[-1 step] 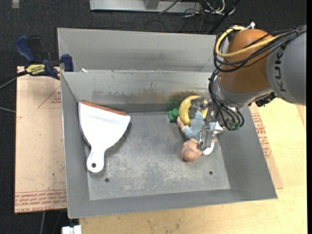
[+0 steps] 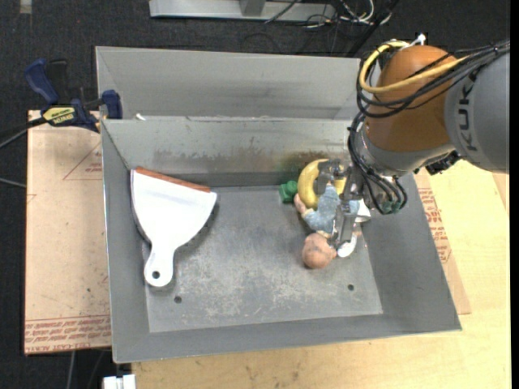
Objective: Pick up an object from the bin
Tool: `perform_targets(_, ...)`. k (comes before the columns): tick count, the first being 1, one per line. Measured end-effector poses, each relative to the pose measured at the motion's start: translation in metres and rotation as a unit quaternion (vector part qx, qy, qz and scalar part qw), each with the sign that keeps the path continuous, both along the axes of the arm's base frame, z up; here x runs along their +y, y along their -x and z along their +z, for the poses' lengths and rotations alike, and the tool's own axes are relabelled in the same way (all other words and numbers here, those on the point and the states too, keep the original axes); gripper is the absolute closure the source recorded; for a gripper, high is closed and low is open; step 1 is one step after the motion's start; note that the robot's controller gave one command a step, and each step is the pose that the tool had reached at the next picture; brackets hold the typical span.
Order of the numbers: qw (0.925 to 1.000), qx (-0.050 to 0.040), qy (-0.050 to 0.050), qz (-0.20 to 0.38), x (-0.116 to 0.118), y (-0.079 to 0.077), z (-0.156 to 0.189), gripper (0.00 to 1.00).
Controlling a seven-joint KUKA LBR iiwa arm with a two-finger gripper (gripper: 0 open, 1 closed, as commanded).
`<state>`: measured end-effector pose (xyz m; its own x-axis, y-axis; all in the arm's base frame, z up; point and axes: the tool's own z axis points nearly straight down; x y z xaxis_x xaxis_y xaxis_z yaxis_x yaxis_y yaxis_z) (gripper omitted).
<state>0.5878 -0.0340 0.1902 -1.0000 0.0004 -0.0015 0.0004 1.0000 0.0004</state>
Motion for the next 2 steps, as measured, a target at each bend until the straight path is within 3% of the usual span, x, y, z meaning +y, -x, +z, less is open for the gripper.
perform_targets(1, 0.9995, 0.0007, 0.000, 0.030, -0.013, 0.013, -0.034, 0.00)
perform_targets(2, 0.9998, 0.0005, -0.001, -0.022, -0.016, 0.023, -0.058, 0.00)
